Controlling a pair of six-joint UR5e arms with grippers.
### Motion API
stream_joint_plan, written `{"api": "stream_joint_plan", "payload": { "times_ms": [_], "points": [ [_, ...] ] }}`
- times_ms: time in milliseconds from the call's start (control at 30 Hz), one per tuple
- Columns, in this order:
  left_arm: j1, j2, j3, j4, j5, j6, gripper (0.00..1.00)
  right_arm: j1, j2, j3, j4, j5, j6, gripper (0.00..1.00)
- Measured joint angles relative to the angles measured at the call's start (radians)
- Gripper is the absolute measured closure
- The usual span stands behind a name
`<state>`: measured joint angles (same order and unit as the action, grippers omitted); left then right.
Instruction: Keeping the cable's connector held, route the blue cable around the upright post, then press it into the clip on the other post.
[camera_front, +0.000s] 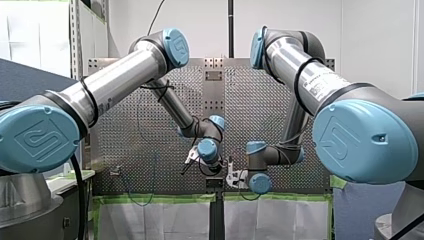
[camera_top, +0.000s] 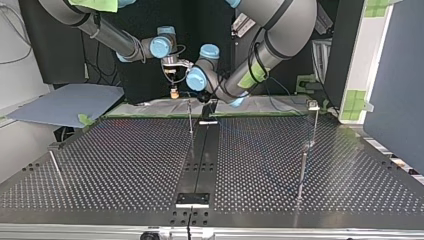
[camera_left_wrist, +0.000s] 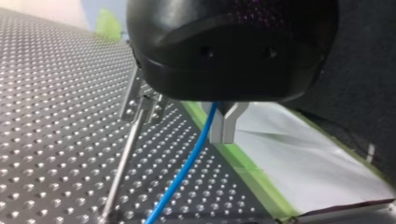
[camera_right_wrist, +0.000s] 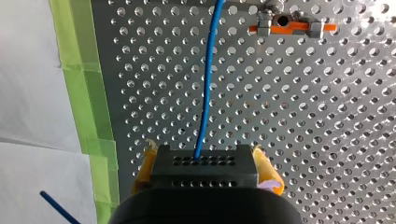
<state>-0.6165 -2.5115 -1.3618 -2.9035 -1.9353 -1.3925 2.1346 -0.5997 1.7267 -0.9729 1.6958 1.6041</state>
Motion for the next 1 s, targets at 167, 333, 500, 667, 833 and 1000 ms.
{"api": "stream_joint_plan", "payload": {
  "times_ms": [167,333,500,667,833,1000],
  "points": [
    [-0.008,0.000,0.000,0.041,-0.039,-0.028,1.00,-0.003,-0.001,0.000,0.000,0.002,-0.004,1.00],
    [-0.016,0.000,0.000,0.090,-0.071,-0.053,1.00,-0.010,-0.001,-0.001,-0.003,0.002,-0.004,1.00],
    [-0.025,0.000,0.000,0.121,-0.070,-0.074,1.00,-0.023,-0.001,-0.003,-0.006,0.001,-0.003,1.00],
    [-0.027,-0.006,0.000,0.140,-0.055,-0.097,1.00,-0.034,-0.002,-0.013,-0.005,-0.003,-0.004,1.00],
    [-0.025,-0.022,0.000,0.144,-0.044,-0.109,1.00,-0.040,-0.002,-0.020,0.002,-0.005,-0.011,1.00],
    [-0.017,-0.024,0.000,0.146,-0.032,-0.116,1.00,-0.041,-0.002,-0.024,0.005,-0.008,-0.016,1.00]
  ]
}}
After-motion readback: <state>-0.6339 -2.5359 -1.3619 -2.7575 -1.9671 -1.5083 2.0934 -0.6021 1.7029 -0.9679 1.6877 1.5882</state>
